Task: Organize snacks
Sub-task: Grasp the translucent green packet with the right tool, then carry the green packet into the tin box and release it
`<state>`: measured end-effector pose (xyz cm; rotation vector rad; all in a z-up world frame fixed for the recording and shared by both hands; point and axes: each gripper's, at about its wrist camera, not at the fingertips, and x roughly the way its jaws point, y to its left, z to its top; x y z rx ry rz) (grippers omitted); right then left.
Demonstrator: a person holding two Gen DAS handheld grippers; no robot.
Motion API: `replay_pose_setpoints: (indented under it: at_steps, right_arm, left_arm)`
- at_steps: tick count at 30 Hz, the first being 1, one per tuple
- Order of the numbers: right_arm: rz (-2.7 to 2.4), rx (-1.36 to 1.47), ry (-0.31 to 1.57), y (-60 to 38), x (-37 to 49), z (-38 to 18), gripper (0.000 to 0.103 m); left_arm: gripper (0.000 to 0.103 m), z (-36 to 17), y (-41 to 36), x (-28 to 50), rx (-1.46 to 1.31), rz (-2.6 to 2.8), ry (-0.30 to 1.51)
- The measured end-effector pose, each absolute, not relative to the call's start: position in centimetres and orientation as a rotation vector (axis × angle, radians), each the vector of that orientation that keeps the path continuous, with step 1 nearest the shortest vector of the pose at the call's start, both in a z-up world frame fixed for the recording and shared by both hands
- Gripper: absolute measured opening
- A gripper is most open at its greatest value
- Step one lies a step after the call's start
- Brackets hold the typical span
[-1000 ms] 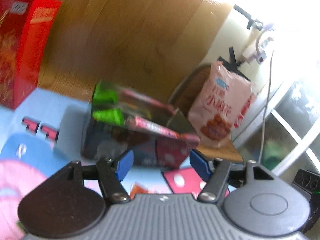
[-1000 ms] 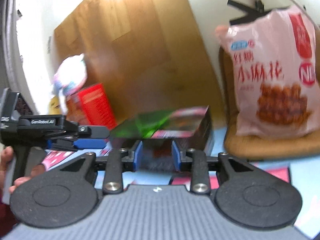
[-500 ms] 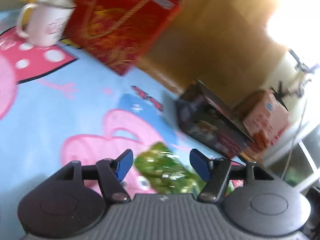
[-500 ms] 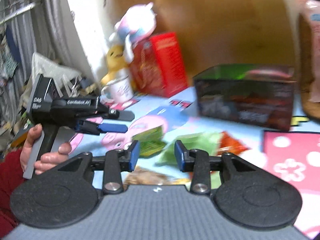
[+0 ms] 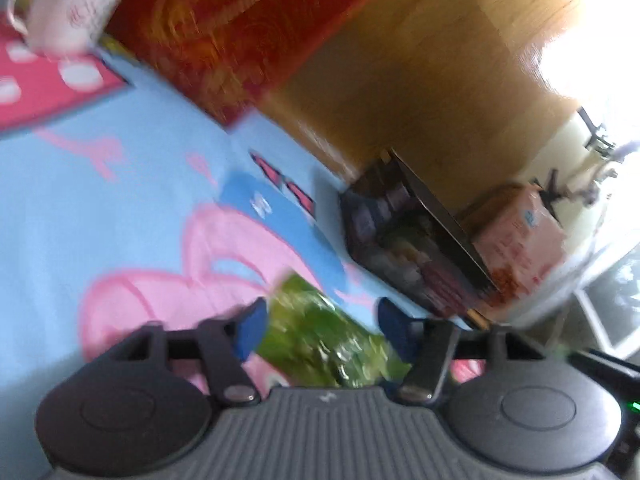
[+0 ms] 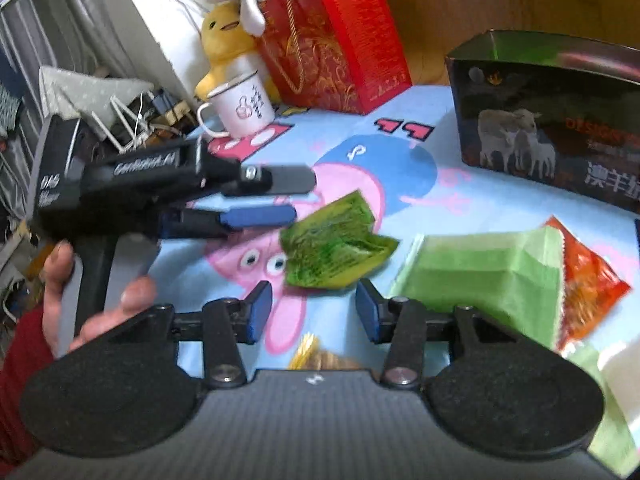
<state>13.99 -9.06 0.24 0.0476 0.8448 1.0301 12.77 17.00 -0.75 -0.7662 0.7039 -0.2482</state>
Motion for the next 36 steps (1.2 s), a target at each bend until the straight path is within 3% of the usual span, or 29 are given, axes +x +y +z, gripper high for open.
replay_pose_setpoints:
  at_steps: [6,7,9,13,20,36]
  right_arm:
    - [0.982,0.075,0.771,-8.2,13.7,-0.2,0.049]
    - [0.975,0.077,0.762,-8.4,13.6,-0.1,0.039]
    - [0.973,0.080,0.759,-8.4,13.7,-0.1,0.021]
    - [0.957,0.138,0.767,-9.5,14.2,-0.2,0.013]
    - [0.955,0.247,0.754,-12.0,14.1,0.1,0.007]
    - [0.846,0.336,0.492,-16.5,17.6,5.7,0.007]
  left_arm:
    - [0.036,-1.2,16.5,12.7,-0.785,-0.251,0.703]
    - [0.030,-1.3,16.5,12.8,-0.797,-0.262,0.711]
    - [0.030,-1.2,16.4,12.7,-0.802,-0.275,0.714]
    - [0.030,-0.7,15.4,12.6,-0.772,-0.280,0.720]
    - [0.031,0.5,13.2,13.1,-0.728,-0.321,0.726]
    - [0.031,9.3,6.5,20.3,-0.497,-0.433,0.583]
